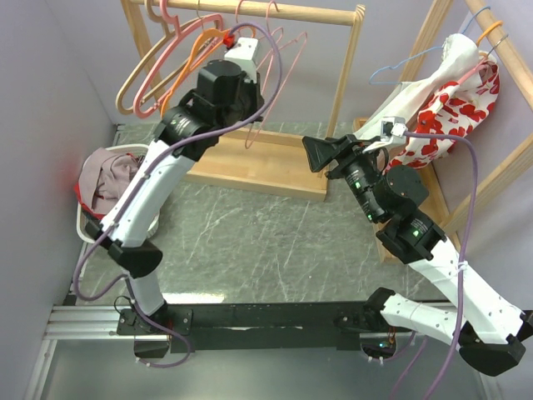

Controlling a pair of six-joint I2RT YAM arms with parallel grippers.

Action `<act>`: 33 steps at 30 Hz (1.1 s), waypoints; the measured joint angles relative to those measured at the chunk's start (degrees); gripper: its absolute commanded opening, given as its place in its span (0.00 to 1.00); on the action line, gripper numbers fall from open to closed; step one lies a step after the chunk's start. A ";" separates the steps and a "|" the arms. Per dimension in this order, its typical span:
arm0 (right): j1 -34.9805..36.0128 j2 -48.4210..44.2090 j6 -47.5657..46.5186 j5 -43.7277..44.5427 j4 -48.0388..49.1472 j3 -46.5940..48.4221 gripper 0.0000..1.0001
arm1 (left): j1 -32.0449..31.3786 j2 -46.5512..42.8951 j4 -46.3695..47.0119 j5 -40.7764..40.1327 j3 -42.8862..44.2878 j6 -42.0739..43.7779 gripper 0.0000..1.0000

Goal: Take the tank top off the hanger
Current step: Place the hanger at the clothesline.

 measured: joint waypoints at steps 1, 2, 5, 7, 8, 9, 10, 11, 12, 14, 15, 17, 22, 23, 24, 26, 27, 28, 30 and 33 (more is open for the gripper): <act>0.00 0.02 -0.02 0.00 -0.15 0.00 0.78 | -0.02 0.96 -0.09 -0.20 0.72 0.24 0.01; 0.00 0.00 0.00 0.02 -0.22 0.00 0.78 | -0.02 2.25 -0.24 -0.59 1.88 0.48 0.01; -0.04 0.00 -0.04 0.00 -0.24 0.00 0.78 | 0.00 5.05 0.20 -1.36 3.69 1.05 0.01; -0.13 0.00 -0.04 0.00 -0.33 0.00 0.78 | 0.00 5.81 0.72 -1.84 3.69 1.51 0.01; -0.15 0.00 -0.09 0.00 -0.39 0.00 0.78 | -0.02 5.95 0.96 -2.10 3.67 1.66 0.01; -0.15 0.00 -0.17 -0.02 -0.42 0.00 0.78 | -0.02 5.99 1.22 -2.36 3.67 1.77 0.01; -0.15 0.00 -0.20 -0.04 -0.46 0.00 0.78 | 0.00 5.99 1.68 -2.67 3.67 1.95 0.01; -0.15 0.00 -0.20 -0.04 -0.46 0.00 0.78 | 0.00 5.99 2.08 -2.97 3.76 2.05 0.01; -0.20 0.00 -0.20 -0.07 -0.46 0.00 0.78 | 0.00 5.99 2.45 -3.23 3.91 2.34 0.01; -0.33 0.02 -0.20 -0.22 -0.46 0.02 0.78 | 0.00 6.12 3.15 -3.80 4.24 2.97 0.01; -0.37 0.07 -0.20 -0.24 -0.46 0.00 0.78 | 0.00 6.29 3.41 -4.00 4.50 3.19 0.01; -0.42 0.22 -0.17 -0.44 -0.46 0.00 0.78 | 0.00 6.64 4.28 -4.13 4.81 3.30 0.01; -0.52 0.79 -0.17 -0.72 -0.48 0.00 0.80 | 0.72 8.59 5.25 -3.58 6.73 3.21 0.01; -0.52 0.81 -0.17 -0.81 -0.48 0.00 0.80 | 1.16 9.16 5.46 -2.89 7.19 3.04 0.01; -0.52 0.81 -0.15 -0.85 -0.48 0.00 0.80 | 1.77 9.62 5.60 -2.27 7.43 2.93 0.01; -0.57 0.79 -0.15 -1.05 -0.46 0.00 0.81 | 3.06 10.32 5.57 -1.22 7.43 2.60 0.01; -0.63 0.79 -0.13 -1.09 -0.46 0.00 0.81 | 3.69 10.69 5.64 -0.87 7.26 2.54 0.01; -0.66 0.79 -0.13 -1.07 -0.46 0.00 0.81 | 4.28 11.02 5.57 -0.74 6.91 2.51 0.01; -0.72 0.79 -0.13 -1.09 -0.46 0.00 0.81 | 5.07 11.61 5.53 -0.70 6.32 2.49 0.01; -0.74 0.76 -0.13 -1.09 -0.46 0.00 0.81 | 5.29 11.93 6.29 -0.31 4.20 1.81 0.01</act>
